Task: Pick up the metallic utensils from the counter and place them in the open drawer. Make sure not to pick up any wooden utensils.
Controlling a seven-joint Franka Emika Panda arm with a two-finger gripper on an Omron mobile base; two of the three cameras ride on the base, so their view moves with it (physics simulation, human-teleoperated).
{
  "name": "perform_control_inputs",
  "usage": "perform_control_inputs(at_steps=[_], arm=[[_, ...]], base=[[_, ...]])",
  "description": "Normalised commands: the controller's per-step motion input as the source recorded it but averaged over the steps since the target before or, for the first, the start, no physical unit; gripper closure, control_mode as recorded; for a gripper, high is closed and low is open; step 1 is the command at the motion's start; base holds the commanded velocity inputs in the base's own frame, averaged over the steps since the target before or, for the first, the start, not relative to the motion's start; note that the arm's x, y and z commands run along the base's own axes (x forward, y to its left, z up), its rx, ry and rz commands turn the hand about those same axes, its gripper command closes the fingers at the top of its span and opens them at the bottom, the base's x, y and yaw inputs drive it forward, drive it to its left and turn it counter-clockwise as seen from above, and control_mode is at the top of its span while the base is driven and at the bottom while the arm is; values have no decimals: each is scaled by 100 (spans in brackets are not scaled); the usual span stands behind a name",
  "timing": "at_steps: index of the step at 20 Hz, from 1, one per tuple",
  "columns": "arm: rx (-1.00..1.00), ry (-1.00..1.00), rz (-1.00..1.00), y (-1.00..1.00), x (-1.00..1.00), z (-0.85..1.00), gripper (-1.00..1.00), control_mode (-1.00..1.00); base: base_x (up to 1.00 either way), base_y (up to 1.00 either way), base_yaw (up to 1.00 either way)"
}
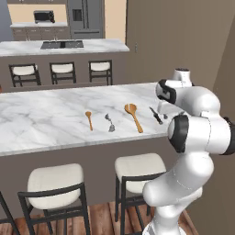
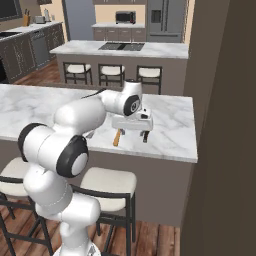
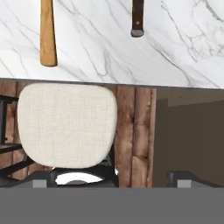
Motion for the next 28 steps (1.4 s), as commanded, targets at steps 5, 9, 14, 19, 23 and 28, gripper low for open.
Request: perform_control_inputs(at_steps=[5, 9, 14, 19, 23, 28], arm=[[0, 0, 0, 0, 34, -28, -100, -100], [0, 0, 0, -1, 30, -25, -100, -100], [0, 0, 0, -4, 31, -22, -100, -100], [0, 0, 0, 0, 38, -19, -100, -100], [1, 0, 0, 0, 43, -23, -100, -100], [3, 0, 2, -5, 46, -22, -100, -100]], base=[[0, 0, 0], [0, 0, 0], [0, 0, 0], [0, 0, 0], [0, 0, 0], [0, 0, 0]])
